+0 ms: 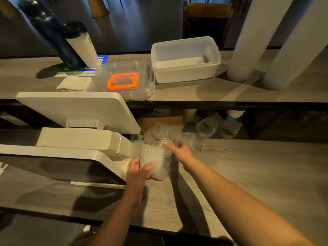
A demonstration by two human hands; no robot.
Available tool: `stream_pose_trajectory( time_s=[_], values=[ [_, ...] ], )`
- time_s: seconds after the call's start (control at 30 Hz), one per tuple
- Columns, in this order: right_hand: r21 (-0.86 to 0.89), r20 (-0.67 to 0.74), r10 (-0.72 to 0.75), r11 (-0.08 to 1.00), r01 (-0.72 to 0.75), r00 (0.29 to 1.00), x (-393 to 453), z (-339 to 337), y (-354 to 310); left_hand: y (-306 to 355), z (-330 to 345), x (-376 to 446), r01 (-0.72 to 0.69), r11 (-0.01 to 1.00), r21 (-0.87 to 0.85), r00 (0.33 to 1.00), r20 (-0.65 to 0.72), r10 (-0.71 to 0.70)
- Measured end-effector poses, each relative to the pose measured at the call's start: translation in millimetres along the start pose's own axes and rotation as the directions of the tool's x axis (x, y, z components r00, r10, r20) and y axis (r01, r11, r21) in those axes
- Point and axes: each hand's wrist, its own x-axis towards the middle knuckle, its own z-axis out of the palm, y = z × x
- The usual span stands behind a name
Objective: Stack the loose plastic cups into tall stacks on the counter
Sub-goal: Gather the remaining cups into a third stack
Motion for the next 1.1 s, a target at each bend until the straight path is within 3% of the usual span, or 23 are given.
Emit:
stream_pose_trajectory(
  time_s=[0.17,0.4,0.67,0.9,1.1],
  values=[
    [-0.101,-0.03,0.017,0.995,-0.02,0.999,10,7,3,0,-3,3,0.006,1.0,0.015,0.999,0.031,-0.006],
    [0.022,-0.041,0.112,0.994,-0.112,0.993,12,-9,11,3,-1,7,0.009,1.0,0.012,0.999,0.048,-0.009],
    [0.466,0.191,0.115,0.863,-0.193,0.975,-11,-65,22,9,8,6,0.006,0.997,0.081,0.995,0.102,-0.014],
    [0.494,0.115,-0.082,0.869,0.015,0.99,-41,-109,5,14,25,2,-0.07,0.976,0.206,0.978,0.209,0.026],
    [0.27,0.109,-0.221,0.945,0.185,0.969,-74,-120,-8,20,48,-14,-0.136,0.952,0.276,0.937,0.347,0.033]
  ],
)
